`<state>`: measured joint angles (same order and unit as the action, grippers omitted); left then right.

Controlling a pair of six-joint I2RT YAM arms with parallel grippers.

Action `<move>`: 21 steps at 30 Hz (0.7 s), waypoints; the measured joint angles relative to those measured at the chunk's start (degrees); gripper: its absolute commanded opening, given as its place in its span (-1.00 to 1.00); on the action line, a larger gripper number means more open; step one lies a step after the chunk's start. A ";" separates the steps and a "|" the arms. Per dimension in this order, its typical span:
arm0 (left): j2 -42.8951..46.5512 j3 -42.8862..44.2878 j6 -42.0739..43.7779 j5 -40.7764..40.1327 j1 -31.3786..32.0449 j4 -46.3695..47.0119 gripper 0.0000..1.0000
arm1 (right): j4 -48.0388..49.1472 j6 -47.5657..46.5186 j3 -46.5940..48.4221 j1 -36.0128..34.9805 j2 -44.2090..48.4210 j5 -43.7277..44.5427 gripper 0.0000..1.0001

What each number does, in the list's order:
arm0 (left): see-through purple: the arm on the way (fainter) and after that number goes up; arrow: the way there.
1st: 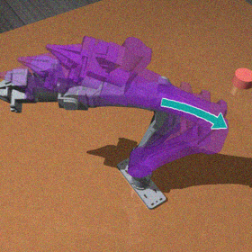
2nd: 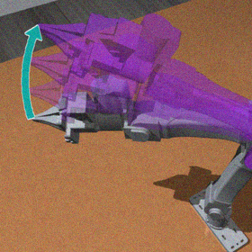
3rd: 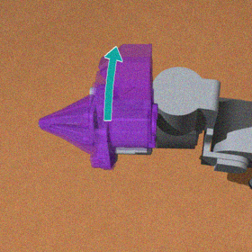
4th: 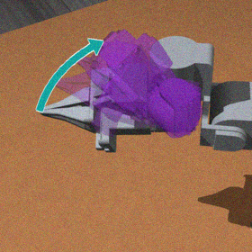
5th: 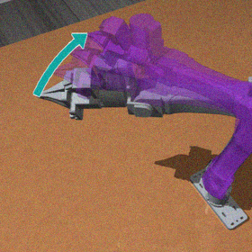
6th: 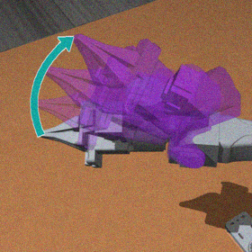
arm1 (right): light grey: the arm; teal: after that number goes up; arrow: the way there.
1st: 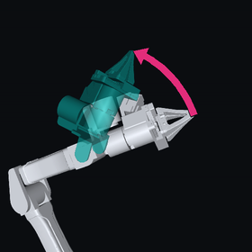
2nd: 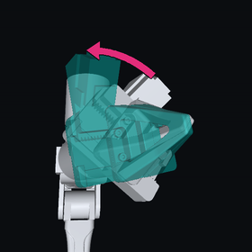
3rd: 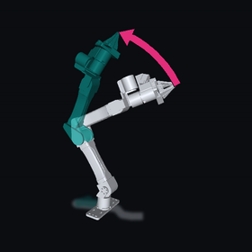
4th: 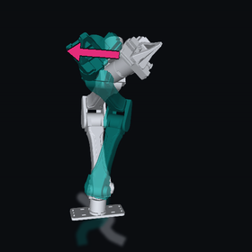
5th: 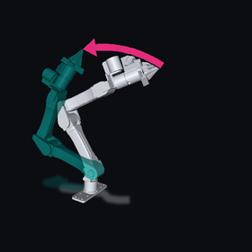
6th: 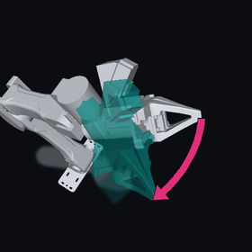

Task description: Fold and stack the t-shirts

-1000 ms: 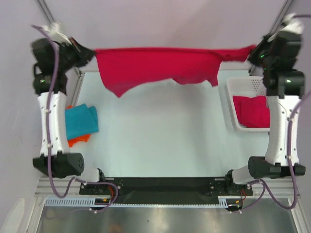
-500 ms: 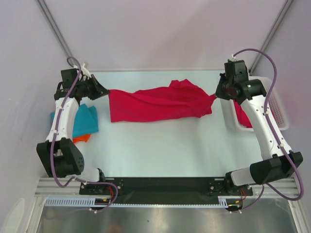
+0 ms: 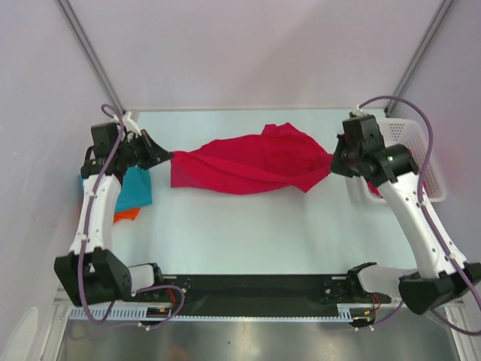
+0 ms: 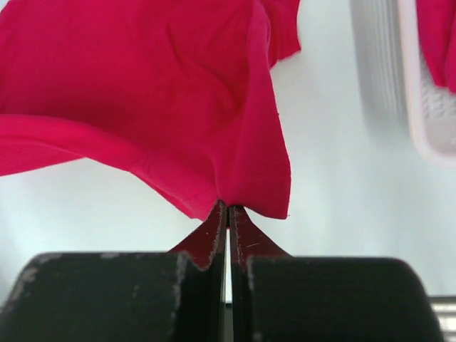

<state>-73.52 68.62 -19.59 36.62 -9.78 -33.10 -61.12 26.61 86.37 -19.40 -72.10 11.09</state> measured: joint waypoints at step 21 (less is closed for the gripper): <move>20.44 -14.27 -7.15 3.76 0.00 -2.45 -0.99 | -15.78 11.39 -5.86 -2.67 15.98 0.39 -1.00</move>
<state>-53.08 54.35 -26.74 40.38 -9.78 -35.55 -76.90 38.00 80.51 -22.06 -56.12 11.49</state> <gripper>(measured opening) 0.005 0.010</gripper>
